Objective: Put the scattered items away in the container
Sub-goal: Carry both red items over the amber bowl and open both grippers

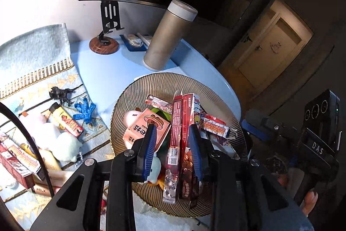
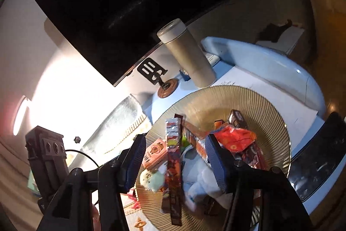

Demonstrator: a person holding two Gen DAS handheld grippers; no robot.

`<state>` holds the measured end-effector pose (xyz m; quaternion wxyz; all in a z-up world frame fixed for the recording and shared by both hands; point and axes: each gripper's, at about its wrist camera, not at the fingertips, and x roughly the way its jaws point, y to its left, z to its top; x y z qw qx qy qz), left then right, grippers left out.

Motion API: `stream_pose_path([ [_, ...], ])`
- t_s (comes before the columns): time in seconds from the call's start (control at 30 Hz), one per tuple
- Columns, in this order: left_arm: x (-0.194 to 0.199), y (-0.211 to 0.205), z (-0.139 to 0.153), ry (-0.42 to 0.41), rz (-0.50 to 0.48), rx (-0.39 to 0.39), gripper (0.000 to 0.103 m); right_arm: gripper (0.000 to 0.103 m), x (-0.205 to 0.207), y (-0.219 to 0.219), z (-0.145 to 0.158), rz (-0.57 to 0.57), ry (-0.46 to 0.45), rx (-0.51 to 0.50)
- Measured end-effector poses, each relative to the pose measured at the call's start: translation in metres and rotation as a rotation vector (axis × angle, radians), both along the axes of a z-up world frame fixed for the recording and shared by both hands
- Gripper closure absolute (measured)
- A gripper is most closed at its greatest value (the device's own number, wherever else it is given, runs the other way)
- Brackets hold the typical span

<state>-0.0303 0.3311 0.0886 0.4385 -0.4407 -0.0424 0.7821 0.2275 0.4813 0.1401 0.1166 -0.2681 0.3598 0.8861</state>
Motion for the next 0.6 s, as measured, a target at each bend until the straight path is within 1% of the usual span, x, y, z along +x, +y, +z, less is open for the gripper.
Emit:
stream_pose_path([
  [0.1, 0.007, -0.012, 0.003, -0.003, 0.004, 0.008, 0.075, 0.047, 0.005, -0.007, 0.002, 0.002, 0.008, 0.000],
  [0.2, 0.014, -0.027, 0.004, -0.005, 0.016, 0.020, 0.075, 0.047, 0.007, -0.020, 0.005, 0.032, 0.019, -0.001],
  [0.3, 0.023, -0.048, 0.003, -0.008, 0.032, 0.025, 0.075, 0.046, 0.005, -0.042, 0.011, 0.087, 0.031, 0.026],
  [0.4, 0.030, -0.077, -0.002, -0.023, 0.065, 0.039, 0.075, 0.045, 0.000, -0.072, 0.016, 0.160, 0.033, 0.071],
  [0.5, 0.032, -0.118, -0.009, -0.028, 0.141, 0.038, 0.075, 0.045, -0.006, -0.105, 0.015, 0.241, 0.028, 0.104],
  [0.6, 0.027, -0.170, -0.019, -0.041, 0.262, 0.039, 0.075, 0.044, -0.014, -0.140, 0.008, 0.313, 0.021, 0.124],
])
